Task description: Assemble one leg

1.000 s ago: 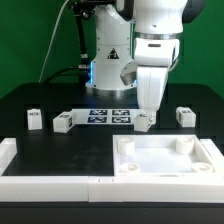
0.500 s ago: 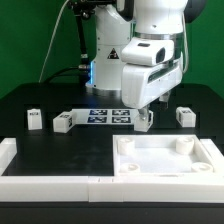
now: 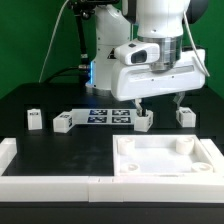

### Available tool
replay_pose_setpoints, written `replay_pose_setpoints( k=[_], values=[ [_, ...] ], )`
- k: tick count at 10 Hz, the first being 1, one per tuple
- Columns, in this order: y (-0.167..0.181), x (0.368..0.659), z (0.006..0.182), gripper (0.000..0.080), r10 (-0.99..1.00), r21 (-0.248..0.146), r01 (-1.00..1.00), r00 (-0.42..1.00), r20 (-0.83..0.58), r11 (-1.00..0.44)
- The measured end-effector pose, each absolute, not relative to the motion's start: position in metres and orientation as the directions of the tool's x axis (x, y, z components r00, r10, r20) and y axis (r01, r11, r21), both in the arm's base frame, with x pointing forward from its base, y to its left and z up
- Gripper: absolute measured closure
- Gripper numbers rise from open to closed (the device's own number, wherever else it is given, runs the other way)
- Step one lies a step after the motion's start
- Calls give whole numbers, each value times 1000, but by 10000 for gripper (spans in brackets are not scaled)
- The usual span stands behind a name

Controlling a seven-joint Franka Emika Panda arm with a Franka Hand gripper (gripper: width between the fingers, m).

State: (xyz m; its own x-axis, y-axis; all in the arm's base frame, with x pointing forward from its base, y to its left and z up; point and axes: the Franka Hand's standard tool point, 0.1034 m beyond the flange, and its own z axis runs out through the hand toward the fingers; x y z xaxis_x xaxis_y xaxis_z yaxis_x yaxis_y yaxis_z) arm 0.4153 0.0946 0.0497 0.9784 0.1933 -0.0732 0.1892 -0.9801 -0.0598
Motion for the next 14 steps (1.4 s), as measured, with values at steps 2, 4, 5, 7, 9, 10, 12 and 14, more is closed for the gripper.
replay_pose_setpoints(
  k=[2,4,5,7,9,10,12,14],
  values=[
    [115,410,52,150,204,-61,199,976,-73,-978],
    [131,410,55,150,206,-62,202,976,-67,-977],
    [138,410,56,150,205,-62,201,977,-63,-978],
    [140,410,56,150,210,-62,206,976,-62,-977],
    [140,410,56,150,209,-62,205,976,-62,-977],
    [140,409,56,150,210,-62,206,976,-63,-977],
    [156,392,51,150,180,-62,176,981,-74,-982],
    [164,382,48,150,202,-62,197,976,-83,-978]
  ],
)
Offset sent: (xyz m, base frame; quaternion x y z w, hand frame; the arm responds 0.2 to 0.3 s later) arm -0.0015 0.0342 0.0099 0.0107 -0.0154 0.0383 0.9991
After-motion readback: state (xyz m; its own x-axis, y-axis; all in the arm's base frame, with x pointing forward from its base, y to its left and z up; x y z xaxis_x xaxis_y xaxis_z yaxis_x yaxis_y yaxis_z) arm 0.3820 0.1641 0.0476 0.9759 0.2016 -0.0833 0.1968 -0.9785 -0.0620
